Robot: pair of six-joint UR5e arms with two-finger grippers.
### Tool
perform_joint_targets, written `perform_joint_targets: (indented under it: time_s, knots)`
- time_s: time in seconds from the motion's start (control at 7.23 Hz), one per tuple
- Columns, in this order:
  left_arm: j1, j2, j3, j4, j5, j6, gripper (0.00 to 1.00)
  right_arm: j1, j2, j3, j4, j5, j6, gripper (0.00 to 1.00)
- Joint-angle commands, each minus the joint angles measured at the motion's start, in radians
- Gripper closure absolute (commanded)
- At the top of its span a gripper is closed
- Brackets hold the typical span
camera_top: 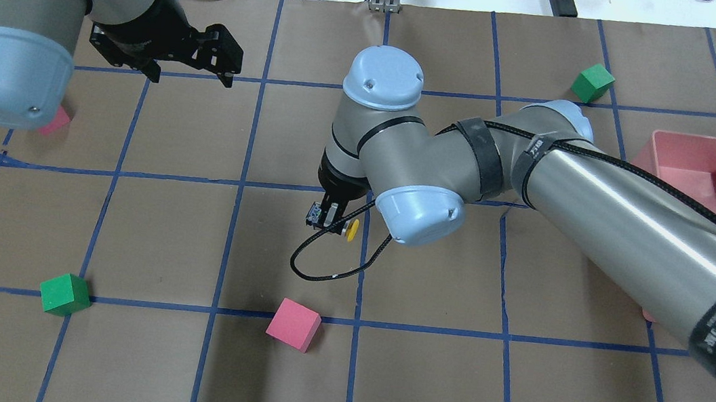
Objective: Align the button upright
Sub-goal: 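Lower the held button near the table center with the right gripper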
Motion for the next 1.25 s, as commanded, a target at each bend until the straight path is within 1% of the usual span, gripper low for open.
perform_joint_targets:
  time_s: [0.0, 0.14, 0.28, 0.42, 0.55, 0.69, 0.83, 1.11]
  knots:
    - [0.0, -0.002, 0.0, 0.007, 0.0, 0.0, 0.0, 0.0, 0.035, -0.002, -0.027, -0.132, 0.193, 1.0]
    - [0.0, -0.002, 0.0, 0.008, 0.0, 0.002, 0.0, 0.0, 0.041, -0.009, -0.036, -0.141, 0.255, 1.0]
    - [0.001, -0.002, 0.0, 0.012, 0.0, 0.002, 0.0, 0.0, 0.056, -0.014, -0.062, -0.176, 0.412, 1.0]
    - [0.0, -0.002, 0.0, 0.013, 0.0, 0.002, 0.0, 0.0, 0.067, -0.017, -0.067, -0.206, 0.486, 1.0]
    - [0.001, -0.002, -0.001, 0.013, -0.001, 0.002, 0.0, 0.0, 0.078, -0.031, -0.079, -0.209, 0.572, 1.0]
    - [0.001, -0.003, 0.0, 0.015, -0.001, 0.002, 0.0, 0.0, 0.101, -0.055, -0.098, -0.248, 0.615, 1.0]
    - [0.001, -0.008, -0.001, 0.028, -0.001, 0.002, 0.0, 0.001, 0.118, -0.057, -0.101, -0.223, 0.754, 1.0]
    - [0.001, -0.011, -0.001, 0.035, -0.001, 0.002, 0.0, 0.001, 0.13, -0.063, -0.104, -0.186, 0.853, 1.0]
